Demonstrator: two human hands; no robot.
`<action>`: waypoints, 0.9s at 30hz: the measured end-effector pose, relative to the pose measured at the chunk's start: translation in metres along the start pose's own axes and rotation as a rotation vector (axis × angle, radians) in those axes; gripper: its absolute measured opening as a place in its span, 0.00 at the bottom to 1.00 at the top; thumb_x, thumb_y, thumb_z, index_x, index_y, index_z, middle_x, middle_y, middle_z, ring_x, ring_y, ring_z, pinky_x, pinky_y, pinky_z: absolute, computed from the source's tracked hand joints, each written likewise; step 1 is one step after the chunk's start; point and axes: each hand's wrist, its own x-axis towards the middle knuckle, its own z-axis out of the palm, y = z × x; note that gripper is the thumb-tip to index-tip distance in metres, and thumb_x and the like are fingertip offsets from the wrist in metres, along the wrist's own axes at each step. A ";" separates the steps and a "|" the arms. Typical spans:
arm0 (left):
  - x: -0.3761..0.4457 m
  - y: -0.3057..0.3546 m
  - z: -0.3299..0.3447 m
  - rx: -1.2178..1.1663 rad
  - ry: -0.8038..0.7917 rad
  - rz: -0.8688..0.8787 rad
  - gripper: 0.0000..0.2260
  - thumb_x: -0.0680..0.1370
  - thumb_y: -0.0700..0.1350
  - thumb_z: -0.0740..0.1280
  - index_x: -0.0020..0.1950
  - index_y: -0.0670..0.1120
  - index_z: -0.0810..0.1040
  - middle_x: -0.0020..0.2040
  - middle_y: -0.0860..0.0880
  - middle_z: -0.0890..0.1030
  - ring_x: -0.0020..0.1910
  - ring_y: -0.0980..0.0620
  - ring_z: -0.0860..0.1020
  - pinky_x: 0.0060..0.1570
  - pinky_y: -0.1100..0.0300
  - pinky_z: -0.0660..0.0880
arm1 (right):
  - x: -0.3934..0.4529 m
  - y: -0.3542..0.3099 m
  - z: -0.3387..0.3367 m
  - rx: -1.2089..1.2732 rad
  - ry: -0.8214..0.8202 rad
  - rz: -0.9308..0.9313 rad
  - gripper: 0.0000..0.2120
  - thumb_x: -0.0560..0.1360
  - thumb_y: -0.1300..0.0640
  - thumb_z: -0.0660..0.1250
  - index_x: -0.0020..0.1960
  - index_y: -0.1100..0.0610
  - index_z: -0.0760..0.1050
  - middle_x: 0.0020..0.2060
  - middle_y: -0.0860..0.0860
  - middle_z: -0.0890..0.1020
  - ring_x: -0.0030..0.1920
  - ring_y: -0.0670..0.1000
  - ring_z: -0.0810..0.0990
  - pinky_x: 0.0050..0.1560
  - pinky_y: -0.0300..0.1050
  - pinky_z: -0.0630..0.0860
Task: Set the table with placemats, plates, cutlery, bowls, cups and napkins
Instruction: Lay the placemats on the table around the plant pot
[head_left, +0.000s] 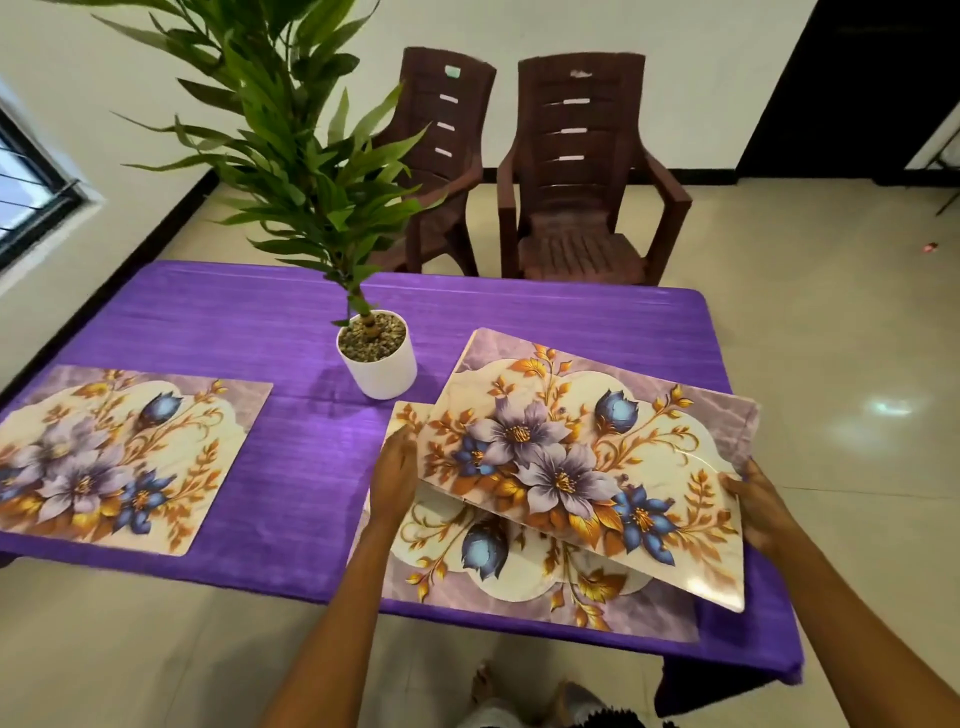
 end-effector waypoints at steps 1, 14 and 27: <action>0.004 0.009 -0.001 -0.191 -0.013 -0.110 0.15 0.81 0.48 0.58 0.63 0.43 0.76 0.62 0.42 0.78 0.61 0.42 0.75 0.61 0.45 0.72 | -0.002 -0.003 0.000 0.011 0.011 -0.009 0.19 0.78 0.71 0.54 0.59 0.51 0.70 0.39 0.50 0.86 0.36 0.52 0.85 0.31 0.49 0.81; 0.028 0.078 0.001 -0.253 -0.395 -0.164 0.11 0.74 0.27 0.63 0.49 0.41 0.74 0.43 0.47 0.77 0.47 0.47 0.75 0.41 0.65 0.74 | 0.034 -0.059 -0.006 0.051 -0.085 -0.006 0.13 0.78 0.67 0.56 0.60 0.57 0.70 0.39 0.56 0.85 0.36 0.56 0.84 0.30 0.50 0.80; -0.051 0.101 0.110 -0.788 -0.041 -0.439 0.17 0.75 0.29 0.60 0.36 0.42 0.85 0.32 0.45 0.83 0.28 0.51 0.81 0.27 0.61 0.78 | 0.146 -0.151 -0.037 -0.014 -0.353 0.247 0.19 0.79 0.49 0.59 0.58 0.62 0.78 0.51 0.61 0.83 0.45 0.57 0.84 0.42 0.49 0.82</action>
